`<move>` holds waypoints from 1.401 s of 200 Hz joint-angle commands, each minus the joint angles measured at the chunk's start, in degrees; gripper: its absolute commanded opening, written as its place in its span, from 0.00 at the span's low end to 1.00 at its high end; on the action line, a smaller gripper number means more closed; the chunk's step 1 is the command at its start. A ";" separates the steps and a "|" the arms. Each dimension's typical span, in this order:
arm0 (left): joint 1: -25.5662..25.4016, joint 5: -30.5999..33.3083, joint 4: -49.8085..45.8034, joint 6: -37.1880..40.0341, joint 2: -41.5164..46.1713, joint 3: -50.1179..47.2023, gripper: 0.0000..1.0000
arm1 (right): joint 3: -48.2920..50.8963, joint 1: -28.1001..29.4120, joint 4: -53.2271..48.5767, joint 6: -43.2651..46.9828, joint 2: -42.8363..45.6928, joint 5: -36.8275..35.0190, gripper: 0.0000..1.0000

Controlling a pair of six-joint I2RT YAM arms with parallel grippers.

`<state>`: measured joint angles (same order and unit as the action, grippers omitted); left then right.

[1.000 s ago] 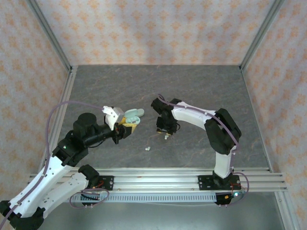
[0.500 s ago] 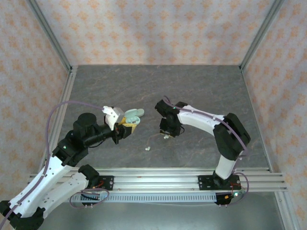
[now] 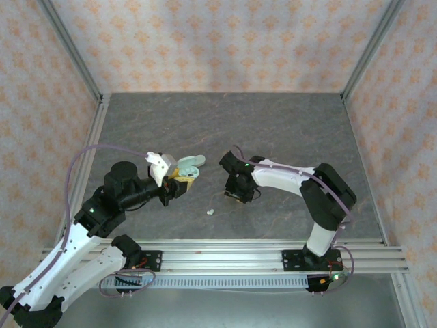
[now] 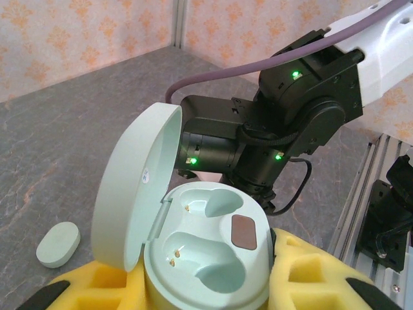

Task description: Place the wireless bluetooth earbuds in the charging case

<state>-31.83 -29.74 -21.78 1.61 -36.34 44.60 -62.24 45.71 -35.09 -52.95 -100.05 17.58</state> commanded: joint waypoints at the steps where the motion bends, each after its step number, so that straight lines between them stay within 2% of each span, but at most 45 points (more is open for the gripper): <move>1: 0.25 0.46 -0.91 1.38 1.09 -0.01 0.18 | -0.58 -0.03 -0.43 -0.58 -1.06 -2.14 0.38; 83: 0.24 0.67 -1.32 1.82 0.87 0.14 0.18 | -3.84 -1.06 -2.58 1.89 -3.21 -3.99 0.38; 200: 0.20 0.82 -1.49 2.28 0.57 0.09 0.19 | -12.17 -1.42 -12.16 8.72 -6.22 -7.38 0.39; 243: 0.25 0.64 -1.33 2.37 0.39 0.22 0.19 | -12.90 -1.42 -13.43 7.21 -5.46 -8.44 0.39; 280: 0.21 0.64 -1.65 2.51 0.57 0.10 0.18 | -10.99 -1.90 -9.99 4.17 -4.98 -8.13 0.37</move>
<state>-31.83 -29.56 -23.57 3.11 -36.14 44.60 -74.08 44.45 -45.56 -46.41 -105.49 11.33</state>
